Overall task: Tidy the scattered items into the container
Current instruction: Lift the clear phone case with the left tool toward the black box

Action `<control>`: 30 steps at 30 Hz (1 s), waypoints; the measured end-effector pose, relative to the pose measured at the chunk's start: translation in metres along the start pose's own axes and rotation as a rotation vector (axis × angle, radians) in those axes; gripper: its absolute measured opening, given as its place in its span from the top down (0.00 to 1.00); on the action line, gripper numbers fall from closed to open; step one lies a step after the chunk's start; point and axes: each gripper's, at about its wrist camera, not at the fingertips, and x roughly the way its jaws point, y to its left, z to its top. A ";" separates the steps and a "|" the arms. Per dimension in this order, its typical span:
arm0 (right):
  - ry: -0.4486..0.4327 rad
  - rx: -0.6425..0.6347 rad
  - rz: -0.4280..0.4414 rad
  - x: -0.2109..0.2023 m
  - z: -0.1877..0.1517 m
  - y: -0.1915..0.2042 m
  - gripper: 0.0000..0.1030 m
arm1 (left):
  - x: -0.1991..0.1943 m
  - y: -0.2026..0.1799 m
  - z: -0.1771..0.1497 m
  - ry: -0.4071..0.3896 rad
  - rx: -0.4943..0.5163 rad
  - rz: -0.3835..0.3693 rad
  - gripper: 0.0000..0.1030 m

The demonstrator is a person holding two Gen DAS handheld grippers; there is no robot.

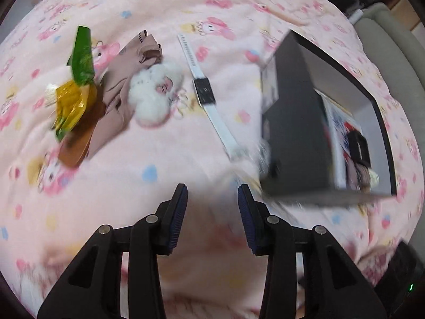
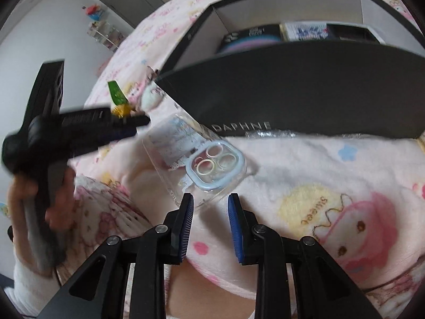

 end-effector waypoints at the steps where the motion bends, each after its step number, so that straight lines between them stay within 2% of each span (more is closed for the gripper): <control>1: -0.001 -0.001 -0.001 0.000 0.000 0.001 0.77 | 0.008 0.002 0.004 0.011 -0.016 -0.013 0.62; 5: -0.002 0.010 0.003 0.001 0.003 0.000 0.77 | 0.031 0.012 0.008 0.113 -0.076 -0.089 0.62; 8: -0.009 0.022 0.009 -0.001 0.004 -0.002 0.76 | 0.023 0.003 -0.004 0.117 -0.013 -0.090 0.60; 9: -0.017 0.030 0.005 -0.004 0.006 -0.003 0.76 | 0.019 0.000 -0.010 0.118 0.012 -0.089 0.57; 10: -0.023 0.036 0.005 -0.008 0.007 -0.005 0.74 | 0.017 -0.002 -0.016 0.130 0.030 -0.102 0.49; 12: -0.029 0.036 -0.020 -0.016 0.010 -0.008 0.71 | 0.012 -0.006 -0.030 0.176 0.063 -0.178 0.39; 13: -0.037 0.030 -0.045 -0.021 0.010 -0.009 0.69 | 0.011 -0.008 -0.036 0.194 0.081 -0.208 0.39; 16: -0.072 0.025 -0.073 -0.036 0.015 -0.012 0.69 | 0.007 -0.012 -0.050 0.201 0.089 -0.258 0.41; 19: -0.093 0.125 -0.076 -0.033 0.018 -0.027 0.69 | 0.007 -0.008 -0.049 0.152 0.046 -0.202 0.50; 22: -0.031 0.180 -0.067 -0.009 0.017 -0.038 0.69 | 0.016 -0.012 -0.045 0.165 0.046 -0.165 0.56; 23: -0.031 0.175 -0.059 -0.007 0.017 -0.034 0.67 | 0.020 -0.016 -0.046 0.190 0.064 -0.174 0.55; 25: -0.052 0.115 -0.111 -0.014 0.018 -0.021 0.68 | 0.016 -0.023 -0.052 0.183 0.108 -0.153 0.55; 27: -0.071 0.058 -0.152 -0.029 0.015 -0.006 0.68 | -0.001 -0.023 -0.059 0.146 0.121 -0.203 0.56; 30: -0.132 0.001 -0.146 -0.064 0.007 0.006 0.68 | -0.026 -0.027 -0.069 0.112 0.121 -0.279 0.56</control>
